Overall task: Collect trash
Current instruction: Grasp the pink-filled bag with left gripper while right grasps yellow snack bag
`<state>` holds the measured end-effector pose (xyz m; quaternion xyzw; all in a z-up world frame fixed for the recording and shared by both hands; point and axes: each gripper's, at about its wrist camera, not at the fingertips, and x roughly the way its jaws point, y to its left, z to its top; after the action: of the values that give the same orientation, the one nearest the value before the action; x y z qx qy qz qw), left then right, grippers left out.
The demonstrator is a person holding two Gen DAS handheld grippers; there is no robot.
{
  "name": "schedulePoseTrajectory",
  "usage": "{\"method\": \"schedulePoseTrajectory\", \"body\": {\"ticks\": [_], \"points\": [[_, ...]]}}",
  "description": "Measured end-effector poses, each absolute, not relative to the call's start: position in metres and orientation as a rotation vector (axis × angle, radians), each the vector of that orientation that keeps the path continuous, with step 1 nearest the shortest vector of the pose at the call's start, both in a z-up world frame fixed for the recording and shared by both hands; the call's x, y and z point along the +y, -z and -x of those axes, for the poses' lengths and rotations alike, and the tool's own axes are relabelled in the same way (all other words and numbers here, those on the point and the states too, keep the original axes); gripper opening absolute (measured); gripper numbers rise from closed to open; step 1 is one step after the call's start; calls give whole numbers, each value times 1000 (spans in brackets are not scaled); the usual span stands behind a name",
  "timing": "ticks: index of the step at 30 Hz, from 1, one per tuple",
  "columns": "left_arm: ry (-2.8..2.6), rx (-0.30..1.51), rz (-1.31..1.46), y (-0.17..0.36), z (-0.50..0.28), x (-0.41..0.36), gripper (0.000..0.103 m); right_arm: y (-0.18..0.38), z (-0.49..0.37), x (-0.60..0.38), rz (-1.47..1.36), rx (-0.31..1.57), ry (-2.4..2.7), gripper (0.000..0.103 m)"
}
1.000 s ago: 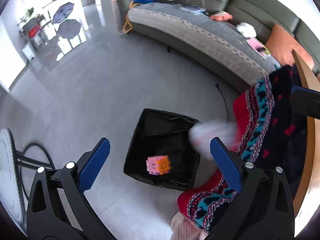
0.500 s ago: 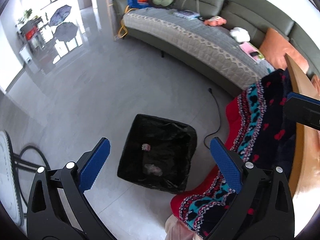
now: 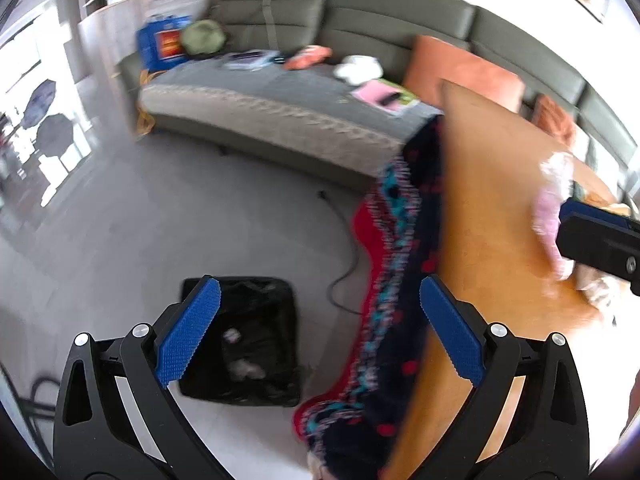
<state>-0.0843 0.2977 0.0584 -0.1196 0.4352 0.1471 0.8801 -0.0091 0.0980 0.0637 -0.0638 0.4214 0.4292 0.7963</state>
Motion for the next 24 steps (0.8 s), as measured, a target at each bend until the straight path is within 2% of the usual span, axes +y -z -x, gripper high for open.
{"method": "schedulePoseTrajectory", "body": {"ticks": [15,20,24], "points": [[-43,924,88,-67,1,157,97,-76,-69,-97,-136,839,-436,61],[-1,939,78,-66,-30,133,97,-60,-100,-147,-237,875,-329,61],[27,977,66,-57,-60,118,97,-48,-121,-163,-291,912,-306,51]]}}
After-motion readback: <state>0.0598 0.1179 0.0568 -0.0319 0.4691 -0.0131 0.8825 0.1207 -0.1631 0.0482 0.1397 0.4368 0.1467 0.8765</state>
